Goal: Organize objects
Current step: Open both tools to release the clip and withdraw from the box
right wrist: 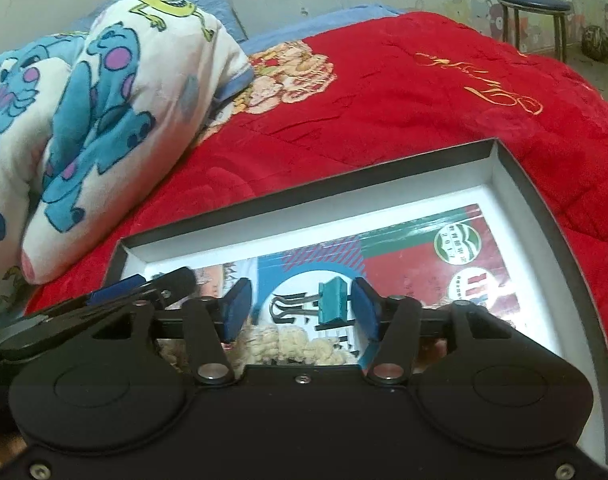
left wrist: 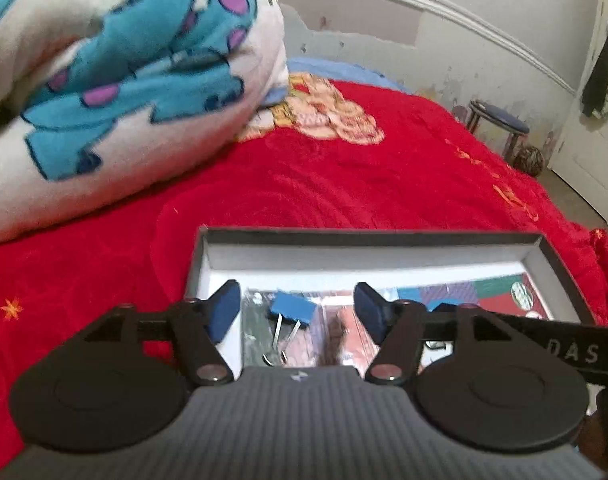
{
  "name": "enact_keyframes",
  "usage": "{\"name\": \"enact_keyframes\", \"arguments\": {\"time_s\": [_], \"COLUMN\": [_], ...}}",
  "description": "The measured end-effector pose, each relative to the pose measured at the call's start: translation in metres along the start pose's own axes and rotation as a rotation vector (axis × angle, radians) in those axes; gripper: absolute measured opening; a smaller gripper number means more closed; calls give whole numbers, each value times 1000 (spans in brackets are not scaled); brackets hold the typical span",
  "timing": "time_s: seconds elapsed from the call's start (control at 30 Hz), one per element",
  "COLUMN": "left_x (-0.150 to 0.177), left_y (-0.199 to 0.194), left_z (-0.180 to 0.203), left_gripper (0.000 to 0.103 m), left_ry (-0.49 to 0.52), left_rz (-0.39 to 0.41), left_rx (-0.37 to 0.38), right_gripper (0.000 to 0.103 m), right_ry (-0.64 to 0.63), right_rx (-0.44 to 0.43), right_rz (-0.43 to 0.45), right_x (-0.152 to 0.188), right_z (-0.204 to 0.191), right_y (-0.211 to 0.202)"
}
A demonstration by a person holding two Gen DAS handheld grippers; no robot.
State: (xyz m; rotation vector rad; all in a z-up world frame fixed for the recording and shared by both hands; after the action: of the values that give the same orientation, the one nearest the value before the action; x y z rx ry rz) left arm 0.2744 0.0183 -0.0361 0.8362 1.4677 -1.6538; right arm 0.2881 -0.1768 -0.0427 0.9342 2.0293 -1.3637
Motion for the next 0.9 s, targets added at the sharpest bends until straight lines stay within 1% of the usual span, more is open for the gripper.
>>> {"name": "enact_keyframes", "arguments": {"time_s": [0.03, 0.07, 0.1, 0.2, 0.23, 0.27, 0.3, 0.33, 0.37, 0.43, 0.53, 0.6, 0.67, 0.73, 0.77, 0.83, 0.9], "left_x": [-4, -7, -10, -22, -27, -31, -34, -36, -36, -36, -26, -9, 16, 44, 55, 75, 87], "left_y": [-5, -9, -15, -34, -43, -51, -61, -73, -84, -103, -135, -156, -171, -182, -184, -183, -174], "left_z": [-1, -2, -4, -11, -13, -16, -18, -20, -21, -16, -1, 6, 8, 1, -3, -12, -14], "left_gripper": [84, 90, 92, 95, 96, 101, 103, 103, 103, 103, 103, 103, 103, 103, 103, 103, 103], "left_ry": [3, 9, 16, 36, 30, 16, -5, -26, -38, -25, 68, 126, 169, 147, 117, 57, 48], "left_rz": [17, 35, 56, 93, 109, 125, 138, 154, 165, 180, 215, 206, 171, 144, 126, 83, 38], "left_rx": [0, 2, 4, -13, -21, -25, -22, -9, 5, 16, -8, -48, -90, -113, -123, -155, -183], "right_gripper": [59, 64, 71, 84, 87, 92, 95, 96, 102, 103, 103, 103, 103, 103, 103, 103, 103], "right_ry": [12, 24, 33, 49, 50, 49, 46, 40, 30, 1, -56, -73, -107, -155, -154, -150, -189], "right_rx": [-13, -26, -38, -63, -66, -65, -64, -66, -71, -64, -16, 40, 88, 131, 154, 193, 232], "right_rz": [6, 18, 33, 104, 128, 151, 174, 196, 216, 264, 322, 364, 399, 359, 310, 239, 202], "right_x": [-1, -3, -5, -16, -19, -22, -24, -24, -23, -16, 7, 37, 68, 96, 106, 117, 127], "right_z": [0, 1, 2, 1, 1, 0, -2, -3, -5, -11, -16, -13, -9, -4, -1, 2, 1], "right_y": [-2, -5, -10, -35, -46, -59, -72, -85, -100, -129, -164, -181, -188, -187, -183, -175, -167]}}
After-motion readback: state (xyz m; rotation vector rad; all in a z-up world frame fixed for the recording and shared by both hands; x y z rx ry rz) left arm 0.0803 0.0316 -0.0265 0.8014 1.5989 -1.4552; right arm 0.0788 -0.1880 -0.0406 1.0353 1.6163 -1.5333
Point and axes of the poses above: each gripper's, at about its wrist camera, not at the fingertips, and y roughly the way its jaws point, z to its right, x to its underside, the point moved 2 cm from there along y, roughly the way its jaws point, and after that the axes turned 10 degrees about z, right-handed, at the moved point
